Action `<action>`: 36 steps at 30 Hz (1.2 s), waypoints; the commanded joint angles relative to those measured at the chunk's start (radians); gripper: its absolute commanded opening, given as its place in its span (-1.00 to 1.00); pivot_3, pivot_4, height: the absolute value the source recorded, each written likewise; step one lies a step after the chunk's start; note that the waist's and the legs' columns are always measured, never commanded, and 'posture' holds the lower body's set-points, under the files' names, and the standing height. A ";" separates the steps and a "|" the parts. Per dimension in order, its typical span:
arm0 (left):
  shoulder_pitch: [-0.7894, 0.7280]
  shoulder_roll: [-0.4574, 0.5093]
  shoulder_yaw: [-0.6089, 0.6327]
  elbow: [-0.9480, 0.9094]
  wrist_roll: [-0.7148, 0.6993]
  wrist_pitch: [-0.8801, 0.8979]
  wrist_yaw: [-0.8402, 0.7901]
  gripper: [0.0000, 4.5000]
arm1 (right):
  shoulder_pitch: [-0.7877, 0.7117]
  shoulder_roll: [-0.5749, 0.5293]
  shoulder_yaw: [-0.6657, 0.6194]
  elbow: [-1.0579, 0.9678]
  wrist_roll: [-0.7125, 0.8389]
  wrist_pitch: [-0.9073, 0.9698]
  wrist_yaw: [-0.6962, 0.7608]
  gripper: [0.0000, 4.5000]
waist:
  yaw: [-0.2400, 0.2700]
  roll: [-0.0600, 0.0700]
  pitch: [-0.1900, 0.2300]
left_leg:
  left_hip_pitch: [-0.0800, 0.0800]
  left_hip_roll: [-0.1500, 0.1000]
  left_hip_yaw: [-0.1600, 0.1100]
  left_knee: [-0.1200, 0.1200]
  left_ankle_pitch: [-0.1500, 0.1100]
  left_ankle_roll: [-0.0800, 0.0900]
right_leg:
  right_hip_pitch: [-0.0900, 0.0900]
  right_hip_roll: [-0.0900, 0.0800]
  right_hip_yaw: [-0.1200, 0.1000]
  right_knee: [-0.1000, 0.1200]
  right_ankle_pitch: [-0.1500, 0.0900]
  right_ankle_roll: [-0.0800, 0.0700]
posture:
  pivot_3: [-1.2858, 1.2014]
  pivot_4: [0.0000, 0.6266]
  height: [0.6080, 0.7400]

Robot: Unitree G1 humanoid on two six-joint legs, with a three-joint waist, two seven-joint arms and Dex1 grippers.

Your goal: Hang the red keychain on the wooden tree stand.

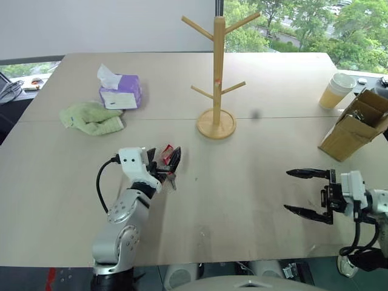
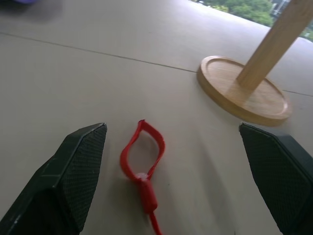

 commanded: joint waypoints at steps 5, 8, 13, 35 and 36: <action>-0.039 -0.066 0.046 -0.239 -0.088 0.363 0.230 1.00 | -0.029 0.000 0.020 0.045 0.012 -0.114 0.003 0.98 | -0.001 0.000 0.000 | 0.000 0.000 0.000 0.000 0.000 -0.001 | 0.000 0.000 0.000 0.000 0.000 0.000 | 0.03 -0.52 1.00; -0.079 -0.062 0.066 -0.270 -0.096 0.481 0.273 1.00 | -0.031 -0.004 0.031 0.051 0.013 -0.125 -0.003 0.98 | 0.000 0.000 0.000 | 0.000 0.000 -0.001 0.000 0.002 -0.003 | 0.000 0.000 0.000 0.000 0.000 0.000 | 0.03 -0.52 1.00; -0.129 -0.089 0.100 -0.305 -0.102 0.628 0.329 1.00 | -0.027 -0.012 0.033 0.055 0.017 -0.135 -0.004 0.98 | 0.000 0.000 0.000 | 0.001 -0.001 -0.001 0.000 0.002 -0.004 | 0.001 0.000 0.000 0.000 0.000 0.000 | 0.03 -0.52 1.00; -0.191 -0.075 0.104 -0.180 0.039 0.646 0.273 1.00 | -0.030 -0.027 0.038 0.052 0.058 -0.140 0.007 0.98 | 0.000 0.000 0.000 | 0.001 -0.001 -0.001 0.000 0.003 -0.004 | 0.001 0.000 0.000 0.000 0.000 0.000 | 0.03 -0.52 1.00; -0.193 -0.071 0.101 -0.171 0.045 0.640 0.267 1.00 | -0.030 -0.028 0.037 0.051 0.059 -0.138 0.006 0.98 | 0.000 0.000 0.000 | 0.001 -0.001 -0.001 0.000 0.003 -0.004 | 0.001 0.000 0.000 0.000 0.000 0.000 | 0.03 -0.52 1.00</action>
